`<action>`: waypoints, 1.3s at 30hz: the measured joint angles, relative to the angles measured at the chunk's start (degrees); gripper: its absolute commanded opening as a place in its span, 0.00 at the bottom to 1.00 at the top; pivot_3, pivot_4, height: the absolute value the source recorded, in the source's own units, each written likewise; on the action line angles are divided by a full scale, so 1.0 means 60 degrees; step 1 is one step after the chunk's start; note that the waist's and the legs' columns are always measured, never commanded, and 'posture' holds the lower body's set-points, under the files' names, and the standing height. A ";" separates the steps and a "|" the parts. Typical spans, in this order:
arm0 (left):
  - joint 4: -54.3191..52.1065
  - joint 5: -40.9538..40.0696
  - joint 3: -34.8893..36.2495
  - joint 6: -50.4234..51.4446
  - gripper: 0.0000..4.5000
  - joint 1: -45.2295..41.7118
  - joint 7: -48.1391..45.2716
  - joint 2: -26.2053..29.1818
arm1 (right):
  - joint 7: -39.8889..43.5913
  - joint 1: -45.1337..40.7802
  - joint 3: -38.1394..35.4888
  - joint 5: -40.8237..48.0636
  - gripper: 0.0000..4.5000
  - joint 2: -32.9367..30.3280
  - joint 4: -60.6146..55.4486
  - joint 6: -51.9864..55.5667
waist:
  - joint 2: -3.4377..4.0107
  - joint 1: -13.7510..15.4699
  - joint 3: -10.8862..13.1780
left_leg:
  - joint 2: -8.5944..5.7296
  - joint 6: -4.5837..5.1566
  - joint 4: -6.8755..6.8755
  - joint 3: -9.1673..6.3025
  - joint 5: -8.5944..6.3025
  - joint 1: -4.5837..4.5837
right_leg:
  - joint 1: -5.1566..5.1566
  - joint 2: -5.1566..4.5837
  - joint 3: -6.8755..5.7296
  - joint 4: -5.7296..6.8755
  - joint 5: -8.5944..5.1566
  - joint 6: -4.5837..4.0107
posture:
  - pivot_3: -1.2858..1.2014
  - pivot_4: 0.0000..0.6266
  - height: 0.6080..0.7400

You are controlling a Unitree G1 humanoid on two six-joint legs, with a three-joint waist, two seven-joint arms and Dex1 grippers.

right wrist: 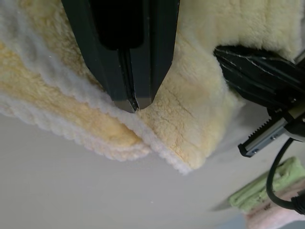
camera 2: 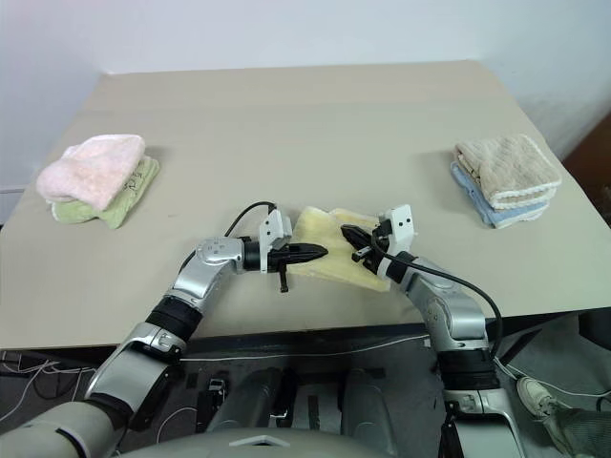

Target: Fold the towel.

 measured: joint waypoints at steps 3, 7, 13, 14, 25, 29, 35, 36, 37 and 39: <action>-0.0036 -0.0041 0.0108 -0.0077 0.00 0.0102 -0.0020 -0.0053 | 0.0136 -0.0162 -0.0045 0.0016 0.11 -0.0057 0.0135 0.0067 | 0.0001 -0.0004 0.0000 | 0.0000 0.0001 0.0003 0.0000 0.0001 0.0002 | 0.0005 0.0001 0.0001 0.0002 0.0002 0.0004 | 0.52 0.24 1.00; -0.0855 -0.0574 0.0276 0.0780 0.13 0.0388 -0.0443 0.0053 | 0.0508 -0.0422 -0.0187 0.0191 0.40 -0.0451 0.0147 0.0369 | 0.0000 -0.0014 0.0001 | 0.0000 0.0003 0.0005 0.0000 0.0002 -0.0034 | -0.0022 0.0002 0.0001 0.0002 0.0014 0.0024 | 0.52 0.24 1.00; -0.2357 -0.1282 0.0770 0.2166 0.56 0.0431 -0.0666 0.0699 | 0.0793 -0.1065 -0.0838 0.0652 0.85 -0.1039 0.0004 0.0794 | 0.0002 -0.0015 0.0003 | 0.0001 0.0002 -0.0006 0.0000 0.0003 -0.0058 | -0.0059 0.0004 0.0004 0.0006 0.0015 0.0028 | 0.52 0.24 1.00; -0.2645 -0.1610 0.1034 0.2544 0.64 0.0428 -0.0546 0.0705 | 0.0911 -0.1097 -0.0910 0.0804 0.93 -0.1257 -0.0154 0.0941 | 0.0003 -0.0015 0.0006 | 0.0001 0.0002 -0.0007 0.0000 0.0003 -0.0061 | -0.0062 0.0004 0.0004 0.0004 0.0015 0.0028 | 0.52 0.24 1.00; -0.3735 -0.3030 0.2607 0.5319 1.00 0.0201 0.0663 0.1655 | 0.1540 -0.0912 -0.1829 0.1805 1.00 -0.3254 -0.0455 0.3307 | -0.0002 0.0000 0.0010 | 0.0001 0.0019 0.0000 0.0000 0.0012 -0.0061 | -0.0054 0.0003 0.0004 0.0002 0.0014 0.0027 | 0.52 0.24 1.00; -0.4041 -0.3062 0.2672 0.5712 1.00 0.0333 0.0806 0.2125 | 0.1711 -0.1210 -0.2240 0.2688 1.00 -0.4106 0.0437 0.5550 | -0.0004 -0.0014 0.0012 | 0.0003 0.0018 -0.0008 0.0001 0.0011 -0.0063 | -0.0056 -0.0002 0.0008 -0.0004 -0.0002 -0.0002 | 0.52 0.24 1.00; -0.5046 -0.3801 0.3133 0.6494 1.00 0.0908 0.1012 0.2350 | 0.2144 -0.2124 -0.2725 0.3515 1.00 -0.4110 0.2561 0.7557 | -0.0004 -0.0062 0.0011 | 0.0008 0.0004 -0.0014 0.0003 0.0003 -0.0065 | -0.0055 -0.0002 0.0011 -0.0012 -0.0004 -0.0005 | 0.52 0.24 1.00; -0.5250 -0.3913 0.3122 0.6603 1.00 0.1105 0.0980 0.2432 | 0.2170 -0.2222 -0.2734 0.3544 1.00 -0.4092 0.2900 0.7714 | -0.0004 -0.0057 0.0012 | 0.0007 0.0005 -0.0017 0.0003 0.0002 -0.0065 | -0.0056 -0.0003 0.0011 -0.0013 -0.0004 -0.0005 | 0.52 0.24 1.00; -0.5397 -0.3988 0.3119 0.6701 1.00 0.1226 0.0965 0.2482 | 0.2189 -0.2231 -0.2688 0.3529 1.00 -0.4079 0.3087 0.7770 | -0.0005 -0.0056 0.0012 | 0.0008 0.0004 -0.0017 0.0003 0.0002 -0.0066 | -0.0057 -0.0003 0.0011 -0.0015 -0.0004 -0.0005 | 0.52 0.24 1.00; -0.5693 -0.4119 0.3120 0.6864 1.00 0.1459 0.1019 0.2532 | 0.2272 -0.2212 -0.2400 0.3433 1.00 -0.3912 0.3293 0.7950 | -0.0004 -0.0039 0.0012 | 0.0008 0.0002 -0.0018 0.0003 0.0001 -0.0068 | -0.0058 -0.0003 0.0011 -0.0015 -0.0004 -0.0005 | 0.52 0.24 1.00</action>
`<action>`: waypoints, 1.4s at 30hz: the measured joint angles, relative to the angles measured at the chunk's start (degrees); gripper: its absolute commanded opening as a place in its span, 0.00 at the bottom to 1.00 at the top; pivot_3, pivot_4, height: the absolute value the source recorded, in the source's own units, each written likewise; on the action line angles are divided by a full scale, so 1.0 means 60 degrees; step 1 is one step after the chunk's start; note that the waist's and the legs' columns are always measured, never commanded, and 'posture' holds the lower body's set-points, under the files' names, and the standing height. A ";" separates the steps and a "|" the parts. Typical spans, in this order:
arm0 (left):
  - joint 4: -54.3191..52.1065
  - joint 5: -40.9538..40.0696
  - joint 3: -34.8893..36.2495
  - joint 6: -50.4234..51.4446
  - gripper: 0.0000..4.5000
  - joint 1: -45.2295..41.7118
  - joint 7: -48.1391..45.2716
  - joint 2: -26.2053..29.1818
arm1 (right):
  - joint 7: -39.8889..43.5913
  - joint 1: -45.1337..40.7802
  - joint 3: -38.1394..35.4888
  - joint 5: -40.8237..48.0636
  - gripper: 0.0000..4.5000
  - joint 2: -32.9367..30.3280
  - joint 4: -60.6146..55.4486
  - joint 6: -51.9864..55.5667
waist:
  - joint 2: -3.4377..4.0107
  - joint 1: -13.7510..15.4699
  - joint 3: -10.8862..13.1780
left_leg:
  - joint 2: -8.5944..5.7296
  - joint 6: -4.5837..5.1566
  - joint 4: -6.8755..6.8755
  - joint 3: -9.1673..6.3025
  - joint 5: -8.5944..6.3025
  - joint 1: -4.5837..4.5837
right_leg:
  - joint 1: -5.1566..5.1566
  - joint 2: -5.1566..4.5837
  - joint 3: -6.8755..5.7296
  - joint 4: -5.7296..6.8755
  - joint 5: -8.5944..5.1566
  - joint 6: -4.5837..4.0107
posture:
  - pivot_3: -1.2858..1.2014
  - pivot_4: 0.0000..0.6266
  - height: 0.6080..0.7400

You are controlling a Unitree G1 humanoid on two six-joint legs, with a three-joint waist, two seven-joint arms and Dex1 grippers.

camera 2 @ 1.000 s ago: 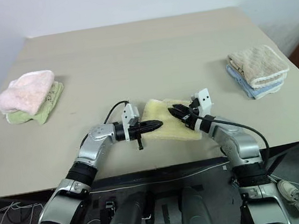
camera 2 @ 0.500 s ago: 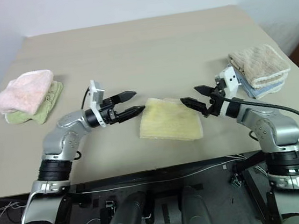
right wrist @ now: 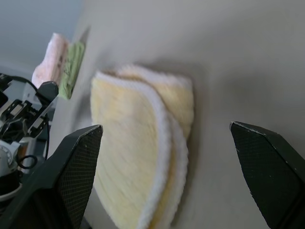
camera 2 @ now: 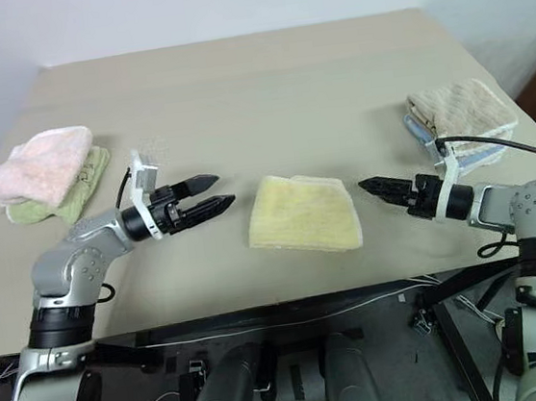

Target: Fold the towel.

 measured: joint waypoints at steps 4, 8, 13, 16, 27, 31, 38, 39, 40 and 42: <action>-0.0442 -0.0090 -0.0016 0.0108 1.00 0.0136 0.0217 -0.0020 | 0.0168 0.0054 0.0387 0.0008 1.00 0.0389 -0.0332 0.0302 | -0.0001 -0.0018 -0.0002 | 0.0000 -0.0001 0.0007 0.0000 -0.0001 0.0001 | 0.0005 0.0000 0.0001 0.0000 0.0000 0.0000 | 0.52 0.24 1.00; -0.0662 -0.0241 -0.0030 0.0240 1.00 0.0292 0.0331 -0.0004 | 0.0261 0.0085 0.0731 0.0054 1.00 0.0767 -0.0812 0.0473 | 0.0000 -0.0126 -0.0002 | 0.0005 -0.0002 -0.0001 -0.0001 -0.0001 0.0003 | 0.0000 0.0006 -0.0002 0.0003 0.0001 0.0002 | 0.52 0.24 1.00; -0.0815 -0.0239 -0.0059 0.0241 1.00 0.0490 0.0391 0.0123 | 0.0274 -0.0162 0.1101 0.0008 1.00 0.1243 -0.0849 0.0504 | -0.0002 -0.0294 -0.0004 | 0.0009 -0.0003 -0.0006 0.0000 -0.0002 0.0010 | 0.0000 0.0011 0.0003 0.0005 0.0002 0.0004 | 0.52 0.24 1.00; -0.0863 -0.0119 -0.0184 0.0111 1.00 0.0672 0.0392 0.0167 | 0.0319 -0.0448 0.1358 -0.0223 0.92 0.1459 -0.0686 0.0442 | -0.0008 -0.0318 -0.0008 | 0.0018 -0.0005 -0.0007 0.0001 -0.0002 0.0015 | -0.0001 0.0018 0.0003 0.0008 0.0003 0.0002 | 0.52 0.24 1.00; -0.1064 0.0003 -0.0400 -0.0182 1.00 0.0760 0.0564 0.0111 | 0.1023 -0.0653 0.1806 -0.0616 0.14 0.1525 -0.0267 0.0211 | -0.0010 -0.0224 -0.0008 | 0.0014 -0.0006 -0.0002 0.0006 -0.0002 0.0001 | -0.0009 0.0012 0.0007 0.0001 0.0003 -0.0002 | 0.52 0.24 1.00; -0.0990 0.0011 -0.0427 -0.0262 1.00 0.0751 0.0408 0.0138 | 0.1213 -0.0549 0.1869 -0.0614 0.00 0.1381 -0.0750 0.0173 | -0.0009 -0.0210 -0.0007 | 0.0014 -0.0005 0.0006 0.0006 -0.0002 0.0003 | -0.0004 0.0009 0.0005 0.0004 0.0002 -0.0005 | 0.52 0.24 1.00; -0.0266 0.0311 -0.0443 -0.0621 1.00 0.0323 0.0384 0.0160 | 0.0534 -0.0954 0.0243 0.0154 0.00 0.1295 -0.1838 0.0354 | -0.0005 -0.0175 -0.0002 | 0.0010 -0.0005 -0.0004 0.0005 -0.0002 -0.0031 | -0.0035 0.0007 0.0003 -0.0002 0.0004 0.0000 | 0.52 0.24 1.00; -0.0232 0.0362 -0.0447 -0.0665 1.00 0.0315 0.0382 0.0161 | 0.0254 -0.1136 -0.0278 0.0257 0.00 0.1288 -0.1995 0.0237 | -0.0004 -0.0172 -0.0002 | 0.0007 -0.0005 -0.0006 0.0006 -0.0002 -0.0036 | -0.0040 0.0005 0.0003 -0.0003 0.0007 0.0006 | 0.52 0.24 1.00; -0.0187 0.0372 -0.0450 -0.0720 1.00 0.0313 0.0380 0.0161 | 0.0000 -0.1268 -0.0701 0.0364 0.00 0.1283 -0.2162 0.0080 | -0.0005 -0.0172 -0.0002 | 0.0007 -0.0005 -0.0007 0.0005 -0.0002 -0.0036 | -0.0040 0.0005 0.0003 -0.0004 0.0010 0.0011 | 0.52 0.24 1.00; -0.0064 0.0389 -0.0455 -0.0769 1.00 0.0305 0.0375 0.0156 | -0.0800 -0.1543 -0.1748 0.0597 0.00 0.1293 -0.2574 -0.0266 | -0.0005 -0.0165 -0.0002 | 0.0008 -0.0006 -0.0016 0.0004 -0.0003 -0.0037 | -0.0043 0.0005 0.0000 -0.0006 0.0012 0.0015 | 0.52 0.24 1.00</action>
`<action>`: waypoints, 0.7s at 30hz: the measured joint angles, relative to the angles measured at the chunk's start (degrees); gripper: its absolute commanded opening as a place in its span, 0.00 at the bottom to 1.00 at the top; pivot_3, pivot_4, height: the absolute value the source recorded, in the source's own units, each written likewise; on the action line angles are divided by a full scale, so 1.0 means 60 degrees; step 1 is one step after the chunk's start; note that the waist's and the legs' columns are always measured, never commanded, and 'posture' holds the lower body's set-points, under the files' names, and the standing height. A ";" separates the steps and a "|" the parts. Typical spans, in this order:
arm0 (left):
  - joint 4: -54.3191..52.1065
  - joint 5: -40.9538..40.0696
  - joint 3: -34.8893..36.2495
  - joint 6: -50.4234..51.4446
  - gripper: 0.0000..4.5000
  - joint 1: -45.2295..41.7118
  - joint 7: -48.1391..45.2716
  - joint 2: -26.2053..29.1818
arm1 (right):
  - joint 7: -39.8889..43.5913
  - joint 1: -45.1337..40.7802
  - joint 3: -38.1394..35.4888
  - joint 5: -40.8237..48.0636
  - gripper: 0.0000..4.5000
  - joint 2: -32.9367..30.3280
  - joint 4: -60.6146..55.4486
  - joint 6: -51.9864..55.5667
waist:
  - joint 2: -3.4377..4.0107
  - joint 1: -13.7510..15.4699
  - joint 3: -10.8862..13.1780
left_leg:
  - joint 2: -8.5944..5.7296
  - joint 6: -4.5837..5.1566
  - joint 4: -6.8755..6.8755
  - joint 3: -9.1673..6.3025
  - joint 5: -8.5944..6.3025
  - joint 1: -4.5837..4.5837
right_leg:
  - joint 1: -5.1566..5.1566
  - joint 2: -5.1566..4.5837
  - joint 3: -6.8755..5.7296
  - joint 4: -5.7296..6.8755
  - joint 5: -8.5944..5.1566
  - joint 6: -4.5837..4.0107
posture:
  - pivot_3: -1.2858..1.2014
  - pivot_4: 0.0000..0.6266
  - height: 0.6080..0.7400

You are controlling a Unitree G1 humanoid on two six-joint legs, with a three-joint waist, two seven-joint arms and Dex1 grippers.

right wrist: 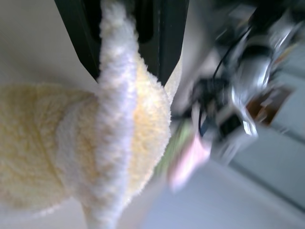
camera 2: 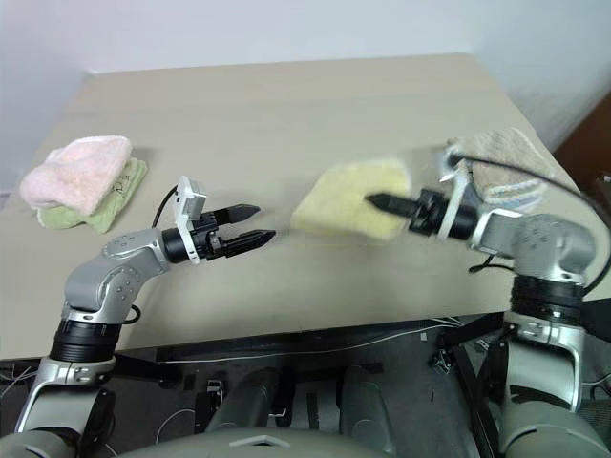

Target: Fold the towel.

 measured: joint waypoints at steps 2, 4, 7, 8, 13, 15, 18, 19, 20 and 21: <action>0.0080 0.0055 -0.0044 -0.0024 1.00 -0.0008 -0.0013 -0.0002 | -0.0804 -0.0144 -0.0834 0.0236 0.00 0.0052 -0.0100 -0.0179 | 0.0000 0.0021 0.0000 | 0.0000 0.0000 -0.0001 0.0000 0.0000 -0.0001 | 0.0000 -0.0002 0.0000 -0.0001 -0.0002 -0.0003 | 0.52 0.24 1.00; 0.0199 0.0180 -0.0099 -0.0059 1.00 -0.0023 -0.0028 -0.0012 | -0.1652 -0.0173 -0.1598 0.0383 0.00 0.0153 -0.0132 -0.0450 | 0.0000 0.0015 0.0000 | -0.0001 0.0001 0.0000 0.0000 0.0000 -0.0003 | 0.0001 -0.0003 0.0001 -0.0004 -0.0006 -0.0012 | 0.52 0.24 1.00; 0.0482 0.0286 -0.0148 -0.0238 1.00 -0.0171 -0.0019 -0.0120 | -0.3068 -0.0263 -0.2727 0.0424 0.00 0.0467 0.0023 -0.1358 | 0.0001 0.0006 0.0000 | -0.0003 0.0001 0.0001 0.0000 0.0000 -0.0004 | 0.0001 -0.0005 0.0001 -0.0003 -0.0006 -0.0010 | 0.52 0.24 1.00; 0.0607 0.0381 -0.0165 -0.0319 1.00 -0.0275 0.0003 -0.0185 | -0.3625 -0.0398 -0.3132 0.0418 0.00 0.0542 0.0243 -0.1791 | 0.0002 0.0002 0.0000 | -0.0004 0.0001 0.0002 0.0001 0.0000 -0.0004 | 0.0001 -0.0005 0.0001 -0.0002 -0.0004 -0.0008 | 0.52 0.24 1.00; 0.1029 0.0692 -0.0354 -0.0632 1.00 -0.0515 0.0009 -0.0333 | -0.4898 -0.0627 -0.3754 0.0336 0.00 0.0550 0.0868 -0.3173 | 0.0004 -0.0049 0.0000 | -0.0003 0.0016 -0.0003 0.0003 0.0009 -0.0004 | -0.0003 -0.0002 0.0002 0.0000 0.0008 0.0014 | 0.52 0.24 1.00; 0.1233 0.0775 -0.0373 -0.0679 1.00 -0.0593 0.0008 -0.0446 | -0.5026 -0.0634 -0.3702 0.0292 0.00 0.0539 0.1230 -0.3428 | 0.0006 -0.0055 0.0000 | -0.0003 0.0022 -0.0001 0.0003 0.0013 -0.0004 | -0.0003 -0.0001 0.0001 0.0004 0.0008 0.0014 | 0.52 0.24 1.00; 0.1316 0.0863 -0.0390 -0.0777 1.00 -0.0698 0.0009 -0.0467 | -0.5066 -0.0654 -0.3428 0.0210 0.00 0.0477 0.1802 -0.3670 | 0.0007 -0.0046 0.0001 | -0.0002 0.0024 0.0007 0.0003 0.0015 -0.0004 | -0.0002 -0.0001 0.0001 0.0008 0.0008 0.0014 | 0.52 0.24 1.00; 0.1316 0.0881 -0.0391 -0.0802 1.00 -0.0720 0.0009 -0.0483 | -0.5059 -0.0655 -0.3301 0.0139 0.00 0.0466 0.1992 -0.3789 | 0.0008 -0.0039 0.0001 | -0.0002 0.0024 0.0008 0.0003 0.0014 -0.0004 | -0.0001 -0.0001 0.0001 0.0008 0.0008 0.0013 | 0.52 0.24 1.00; 0.1317 0.0902 -0.0394 -0.0821 1.00 -0.0721 0.0010 -0.0493 | -0.5064 -0.0655 -0.3171 0.0035 0.00 0.0464 0.2223 -0.3966 | 0.0007 -0.0036 0.0001 | -0.0002 0.0025 0.0009 0.0003 0.0015 -0.0004 | 0.0000 -0.0002 0.0001 0.0007 0.0008 0.0014 | 0.52 0.24 1.00; 0.1316 0.0927 -0.0410 -0.0838 1.00 -0.0715 0.0009 -0.0498 | -0.5089 -0.0657 -0.3065 -0.0111 0.00 0.0463 0.2490 -0.4167 | 0.0007 -0.0035 0.0001 | -0.0003 0.0025 0.0009 0.0003 0.0015 -0.0004 | 0.0001 -0.0002 0.0002 0.0006 0.0008 0.0014 | 0.52 0.24 1.00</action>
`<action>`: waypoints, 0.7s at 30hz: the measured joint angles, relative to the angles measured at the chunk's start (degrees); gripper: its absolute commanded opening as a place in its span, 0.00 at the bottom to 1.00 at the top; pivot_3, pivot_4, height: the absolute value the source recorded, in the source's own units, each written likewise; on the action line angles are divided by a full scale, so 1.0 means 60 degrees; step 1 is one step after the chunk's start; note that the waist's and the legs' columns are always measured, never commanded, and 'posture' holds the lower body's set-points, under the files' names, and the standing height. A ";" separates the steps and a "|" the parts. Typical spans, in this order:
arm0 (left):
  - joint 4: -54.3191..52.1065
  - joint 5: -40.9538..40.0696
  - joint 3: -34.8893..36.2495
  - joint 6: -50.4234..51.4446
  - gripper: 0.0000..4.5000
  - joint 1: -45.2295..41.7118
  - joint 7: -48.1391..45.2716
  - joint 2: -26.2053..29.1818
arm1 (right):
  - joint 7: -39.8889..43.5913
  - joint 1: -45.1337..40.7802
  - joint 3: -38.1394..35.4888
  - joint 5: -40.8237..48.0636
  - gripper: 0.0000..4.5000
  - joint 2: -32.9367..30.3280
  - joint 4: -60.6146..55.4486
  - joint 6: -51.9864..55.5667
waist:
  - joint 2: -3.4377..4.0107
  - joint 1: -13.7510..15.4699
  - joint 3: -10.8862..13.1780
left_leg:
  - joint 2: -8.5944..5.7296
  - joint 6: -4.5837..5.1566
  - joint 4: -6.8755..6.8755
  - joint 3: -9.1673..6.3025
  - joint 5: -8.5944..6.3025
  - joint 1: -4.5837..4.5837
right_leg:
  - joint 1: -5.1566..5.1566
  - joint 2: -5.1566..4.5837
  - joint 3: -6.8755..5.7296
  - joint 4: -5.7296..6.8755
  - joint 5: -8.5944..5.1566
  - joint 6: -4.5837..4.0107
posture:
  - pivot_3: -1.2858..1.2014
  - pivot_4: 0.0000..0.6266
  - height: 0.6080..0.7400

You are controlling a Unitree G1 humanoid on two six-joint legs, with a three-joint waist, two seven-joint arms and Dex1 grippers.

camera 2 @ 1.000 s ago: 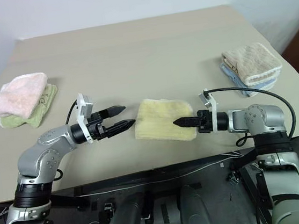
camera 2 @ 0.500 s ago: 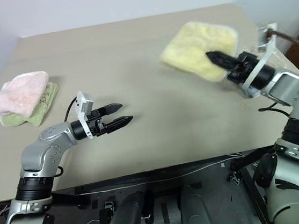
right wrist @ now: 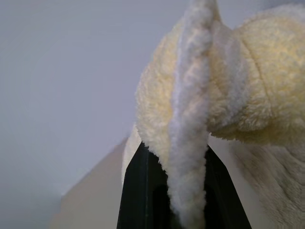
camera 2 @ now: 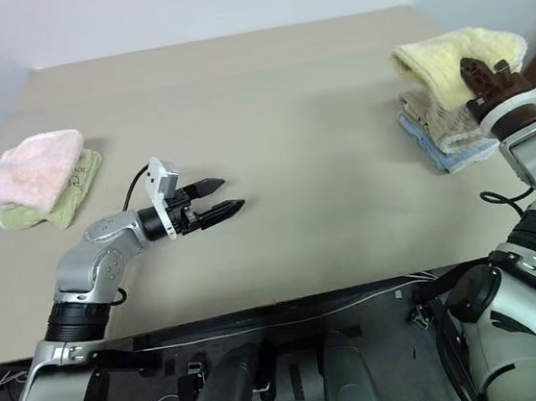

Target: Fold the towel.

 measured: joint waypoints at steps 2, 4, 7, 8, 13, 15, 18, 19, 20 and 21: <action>-0.0001 0.0086 -0.0016 -0.0034 1.00 0.0048 -0.0005 0.0000 | -0.0136 -0.0023 0.0098 -0.0279 0.00 -0.0011 0.0587 -0.0459 | 0.0001 0.0016 0.0000 | -0.0001 0.0000 -0.0001 0.0000 0.0000 0.0000 | 0.0000 0.0000 -0.0001 -0.0001 0.0000 0.0000 | 0.52 0.24 1.00; -0.0002 0.0119 -0.0023 -0.0039 1.00 0.0101 -0.0004 -0.0001 | -0.0318 -0.0172 0.0128 -0.0535 0.00 -0.0104 0.1318 -0.0832 | 0.0010 0.0022 0.0006 | -0.0003 0.0001 -0.0001 0.0000 0.0000 0.0000 | 0.0000 0.0000 -0.0001 0.0000 0.0000 0.0000 | 0.52 0.24 1.00; -0.0013 0.0130 -0.0017 -0.0041 1.00 0.0146 -0.0004 -0.0001 | -0.0204 -0.0449 0.0174 -0.0654 0.00 -0.0532 0.2115 -0.1018 | 0.0028 0.0021 0.0017 | -0.0003 0.0001 -0.0003 0.0000 0.0000 0.0000 | 0.0000 -0.0001 -0.0001 -0.0001 0.0000 0.0000 | 0.52 0.24 1.00; -0.0025 0.0127 -0.0008 -0.0040 1.00 0.0172 -0.0004 0.0001 | -0.0108 -0.0556 0.0235 -0.0741 0.00 -0.0723 0.2291 -0.1071 | 0.0029 0.0016 0.0017 | -0.0003 0.0001 -0.0004 0.0000 0.0001 0.0000 | 0.0000 0.0000 -0.0002 -0.0001 0.0000 0.0000 | 0.52 0.24 1.00; -0.0070 0.0110 0.0007 -0.0036 1.00 0.0319 0.0003 -0.0008 | 0.0111 -0.1024 0.0340 -0.0908 0.00 -0.1320 0.2861 -0.1415 | 0.0030 -0.0004 0.0017 | -0.0002 0.0001 -0.0002 0.0000 0.0001 0.0000 | 0.0001 0.0000 -0.0002 -0.0002 -0.0001 -0.0001 | 0.52 0.24 1.00; -0.0122 0.0108 0.0004 -0.0030 1.00 0.0344 0.0007 -0.0035 | 0.0153 -0.1144 0.0338 -0.0894 0.00 -0.1339 0.2887 -0.1411 | 0.0030 -0.0016 0.0017 | -0.0002 0.0002 -0.0001 0.0000 0.0001 0.0000 | 0.0001 0.0001 -0.0001 -0.0001 0.0000 0.0000 | 0.52 0.24 1.00; -0.0166 0.0122 -0.0002 -0.0041 1.00 0.0345 0.0007 -0.0039 | 0.0167 -0.1243 0.0416 -0.0897 0.00 -0.1339 0.2886 -0.1370 | 0.0030 0.0002 0.0017 | -0.0001 0.0002 0.0000 0.0000 0.0001 0.0000 | 0.0001 0.0001 -0.0002 -0.0001 0.0000 0.0000 | 0.52 0.24 1.00; -0.0165 0.0135 -0.0006 -0.0046 1.00 0.0348 0.0007 -0.0038 | 0.0163 -0.1226 0.0511 -0.0936 0.00 -0.1337 0.2876 -0.1340 | 0.0030 0.0004 0.0017 | -0.0002 0.0002 0.0000 0.0000 0.0001 0.0000 | 0.0001 0.0001 -0.0002 -0.0001 0.0000 0.0000 | 0.52 0.24 1.00; -0.0165 0.0158 -0.0007 -0.0056 1.00 0.0350 0.0007 -0.0035 | 0.0154 -0.1165 0.0647 -0.1011 0.00 -0.1307 0.2811 -0.1344 | 0.0030 0.0004 0.0017 | -0.0002 0.0002 0.0000 0.0000 0.0001 0.0000 | 0.0002 0.0001 -0.0002 -0.0001 0.0000 0.0000 | 0.52 0.24 1.00; -0.0165 0.0174 -0.0008 -0.0066 1.00 0.0351 0.0007 -0.0035 | 0.0133 -0.1101 0.0735 -0.1058 0.00 -0.1234 0.2737 -0.1336 | 0.0030 0.0004 0.0017 | -0.0002 0.0002 0.0001 0.0000 0.0001 0.0000 | 0.0002 0.0001 -0.0002 -0.0002 0.0000 0.0000 | 0.52 0.24 1.00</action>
